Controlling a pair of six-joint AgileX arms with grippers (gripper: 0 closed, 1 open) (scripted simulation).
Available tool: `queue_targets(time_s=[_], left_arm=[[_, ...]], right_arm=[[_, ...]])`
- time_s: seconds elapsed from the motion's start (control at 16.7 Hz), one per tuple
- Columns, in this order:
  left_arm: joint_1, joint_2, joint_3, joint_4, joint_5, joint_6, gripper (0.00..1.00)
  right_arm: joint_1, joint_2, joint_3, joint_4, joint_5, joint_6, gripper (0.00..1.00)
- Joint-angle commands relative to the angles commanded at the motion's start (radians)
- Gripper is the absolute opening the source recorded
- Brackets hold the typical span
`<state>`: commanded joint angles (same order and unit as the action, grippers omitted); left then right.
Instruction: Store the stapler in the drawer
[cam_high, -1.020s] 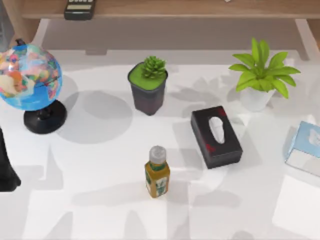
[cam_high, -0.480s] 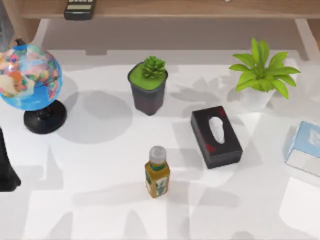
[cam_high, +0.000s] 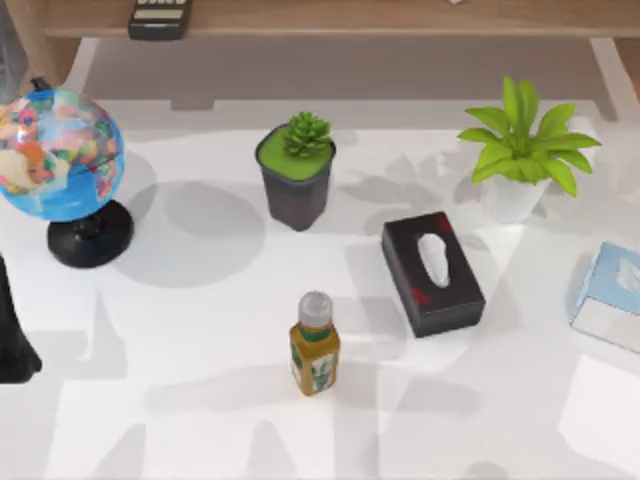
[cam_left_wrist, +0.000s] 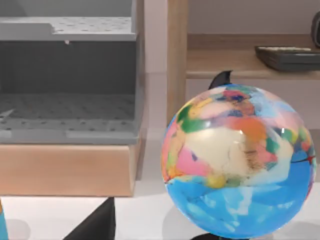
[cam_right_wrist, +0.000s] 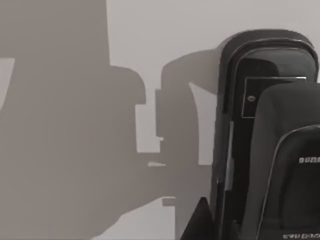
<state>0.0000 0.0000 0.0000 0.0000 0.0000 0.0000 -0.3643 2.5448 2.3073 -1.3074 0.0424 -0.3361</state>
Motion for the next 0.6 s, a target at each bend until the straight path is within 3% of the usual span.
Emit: queue_targets(time_s=[0.24,0.6], left_arm=[[0.000,0.000,0.000,0.000,0.000,0.000,1.00],[0.000,0.000,0.000,0.000,0.000,0.000,1.00]], right_arm=[[0.000,0.000,0.000,0.000,0.000,0.000,0.98],[0.000,0.000,0.000,0.000,0.000,0.000,1.00]])
